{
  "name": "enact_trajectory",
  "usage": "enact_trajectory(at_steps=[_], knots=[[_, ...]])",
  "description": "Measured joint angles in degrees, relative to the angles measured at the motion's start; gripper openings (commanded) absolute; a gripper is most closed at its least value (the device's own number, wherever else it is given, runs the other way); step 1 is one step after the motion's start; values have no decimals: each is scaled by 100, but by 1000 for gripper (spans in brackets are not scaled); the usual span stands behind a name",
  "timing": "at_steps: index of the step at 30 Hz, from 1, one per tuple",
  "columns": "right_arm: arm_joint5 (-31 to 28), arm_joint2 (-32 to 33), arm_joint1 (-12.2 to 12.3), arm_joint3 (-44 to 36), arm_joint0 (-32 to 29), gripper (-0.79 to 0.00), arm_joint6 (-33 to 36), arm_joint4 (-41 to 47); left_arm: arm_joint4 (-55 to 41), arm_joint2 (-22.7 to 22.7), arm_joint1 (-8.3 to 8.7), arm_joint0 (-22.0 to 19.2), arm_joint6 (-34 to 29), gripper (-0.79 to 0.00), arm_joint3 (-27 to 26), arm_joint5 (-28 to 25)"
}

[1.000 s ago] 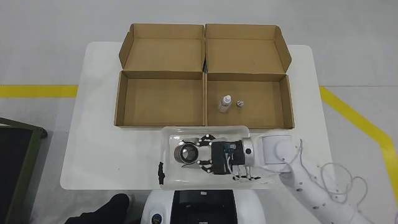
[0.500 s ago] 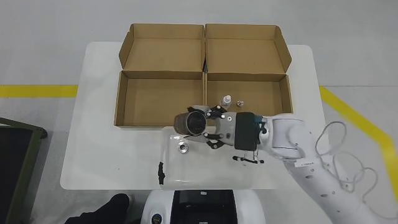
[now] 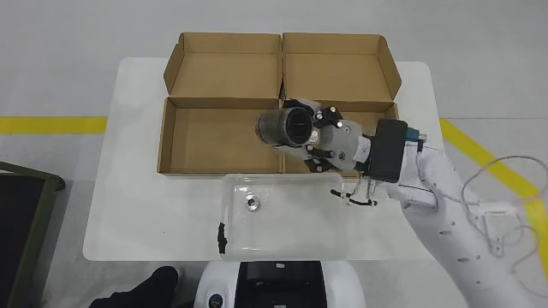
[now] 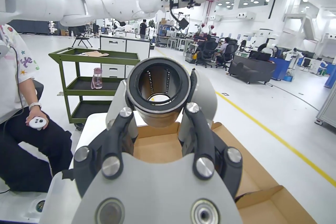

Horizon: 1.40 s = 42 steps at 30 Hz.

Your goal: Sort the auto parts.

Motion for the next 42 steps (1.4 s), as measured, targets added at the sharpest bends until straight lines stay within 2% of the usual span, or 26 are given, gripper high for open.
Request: enact_trajectory(at_steps=[12, 20, 30, 42], knots=[[161, 390, -24, -36, -52, -785, -217, 206, 0, 0, 0, 0, 0, 0, 0, 0], [124, 341, -48, -67, -51, -785, -27, 73, 0, 0, 0, 0, 0, 0, 0, 0], [171, -480, -189, 362, 259, -785, 564, -360, 0, 0, 0, 0, 0, 0, 0, 0], [424, -1659, -492, 1302, 874, -785, 1418, -813, 0, 0, 0, 0, 0, 0, 0, 0]])
